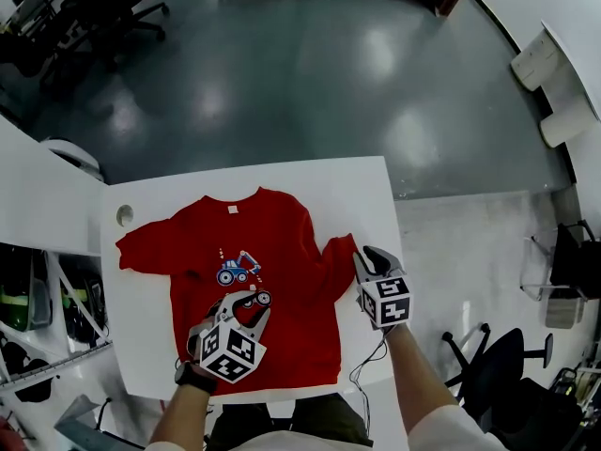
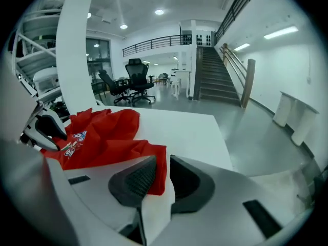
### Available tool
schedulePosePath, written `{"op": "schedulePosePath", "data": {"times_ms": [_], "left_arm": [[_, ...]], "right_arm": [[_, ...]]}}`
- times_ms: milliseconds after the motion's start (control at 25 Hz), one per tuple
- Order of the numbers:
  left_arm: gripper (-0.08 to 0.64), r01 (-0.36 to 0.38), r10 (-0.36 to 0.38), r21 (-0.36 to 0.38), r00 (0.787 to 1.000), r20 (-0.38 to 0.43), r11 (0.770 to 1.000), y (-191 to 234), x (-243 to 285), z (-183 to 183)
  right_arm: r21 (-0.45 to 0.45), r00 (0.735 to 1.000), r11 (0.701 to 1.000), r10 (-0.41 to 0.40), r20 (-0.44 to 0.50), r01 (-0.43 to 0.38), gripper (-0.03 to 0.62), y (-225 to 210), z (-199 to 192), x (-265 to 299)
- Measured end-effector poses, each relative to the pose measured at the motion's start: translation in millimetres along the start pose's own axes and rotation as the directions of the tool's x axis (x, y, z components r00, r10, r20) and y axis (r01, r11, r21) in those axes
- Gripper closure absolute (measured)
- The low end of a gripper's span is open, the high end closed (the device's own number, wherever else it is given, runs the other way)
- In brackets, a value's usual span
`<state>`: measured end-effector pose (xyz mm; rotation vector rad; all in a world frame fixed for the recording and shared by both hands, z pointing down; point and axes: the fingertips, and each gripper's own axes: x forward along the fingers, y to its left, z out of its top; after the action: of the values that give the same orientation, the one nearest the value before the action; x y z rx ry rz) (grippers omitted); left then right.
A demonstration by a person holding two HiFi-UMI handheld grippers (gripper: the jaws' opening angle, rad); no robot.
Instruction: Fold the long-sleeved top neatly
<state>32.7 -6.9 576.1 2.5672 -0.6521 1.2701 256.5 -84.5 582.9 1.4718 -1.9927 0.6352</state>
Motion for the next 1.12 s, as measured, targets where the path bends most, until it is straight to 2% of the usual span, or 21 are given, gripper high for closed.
{"op": "schedulePosePath", "data": {"times_ms": [320, 560, 800, 1120], "left_arm": [[0.424, 0.003, -0.003, 0.002, 0.999, -0.035, 1.000, 6, 22, 2], [0.425, 0.010, -0.010, -0.006, 0.999, -0.046, 1.000, 5, 28, 1], [0.425, 0.010, -0.010, -0.008, 0.999, -0.049, 1.000, 6, 28, 0], [0.425, -0.002, 0.002, -0.004, 0.999, -0.034, 1.000, 10, 30, 14]], "right_arm": [[0.041, 0.989, 0.990, 0.137, -0.064, -0.134, 0.522, 12, -9, 23], [0.012, 0.985, 0.987, 0.160, -0.066, -0.160, 0.568, 13, -9, 26], [0.035, 0.995, 0.994, 0.103, -0.011, -0.103, 0.570, -7, 11, 11], [0.080, 0.998, 0.996, -0.043, 0.035, 0.040, 0.571, -76, 34, -15]]}}
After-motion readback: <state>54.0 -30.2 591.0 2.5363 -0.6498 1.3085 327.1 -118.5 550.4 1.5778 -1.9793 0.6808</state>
